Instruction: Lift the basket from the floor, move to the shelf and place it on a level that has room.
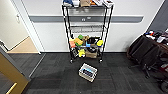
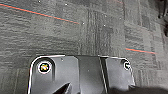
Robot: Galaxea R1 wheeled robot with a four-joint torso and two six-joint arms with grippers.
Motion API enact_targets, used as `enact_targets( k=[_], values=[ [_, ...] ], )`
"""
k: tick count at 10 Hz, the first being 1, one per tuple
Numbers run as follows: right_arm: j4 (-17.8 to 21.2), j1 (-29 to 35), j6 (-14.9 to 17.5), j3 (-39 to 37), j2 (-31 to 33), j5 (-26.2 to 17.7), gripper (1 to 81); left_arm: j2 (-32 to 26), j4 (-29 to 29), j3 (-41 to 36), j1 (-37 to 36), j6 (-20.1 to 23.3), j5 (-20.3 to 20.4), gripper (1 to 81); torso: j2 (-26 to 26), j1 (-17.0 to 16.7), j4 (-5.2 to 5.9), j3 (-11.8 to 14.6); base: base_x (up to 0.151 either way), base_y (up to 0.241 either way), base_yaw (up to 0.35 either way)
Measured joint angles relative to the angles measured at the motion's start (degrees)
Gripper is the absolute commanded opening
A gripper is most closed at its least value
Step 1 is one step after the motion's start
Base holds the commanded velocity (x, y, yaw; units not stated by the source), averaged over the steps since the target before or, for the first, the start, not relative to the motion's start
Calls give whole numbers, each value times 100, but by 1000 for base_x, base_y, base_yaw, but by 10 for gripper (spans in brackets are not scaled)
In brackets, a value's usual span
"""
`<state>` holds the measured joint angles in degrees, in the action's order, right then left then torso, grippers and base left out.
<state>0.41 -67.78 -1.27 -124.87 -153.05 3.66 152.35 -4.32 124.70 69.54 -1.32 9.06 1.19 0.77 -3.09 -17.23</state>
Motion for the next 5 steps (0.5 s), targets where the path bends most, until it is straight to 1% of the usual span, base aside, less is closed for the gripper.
enact_targets(
  k=[2, 4, 5],
  values=[
    [-4, -107, 12, 1, -20, -28, 811, -4, 0, 2, 33, -2, -24, 811, 2, -5, 0, 0, 89, 0, 0],
    [-1, 4, 12, 1, -12, 44, 811, 0, 2, 5, -77, 0, 30, 811, 0, 0, 0, -2, 91, 0, 0],
    [-4, -41, 12, 1, -20, 26, 811, 0, 0, 5, -44, -2, 17, 811, 0, 0, 0, -2, 92, 0, 0]
  ],
)
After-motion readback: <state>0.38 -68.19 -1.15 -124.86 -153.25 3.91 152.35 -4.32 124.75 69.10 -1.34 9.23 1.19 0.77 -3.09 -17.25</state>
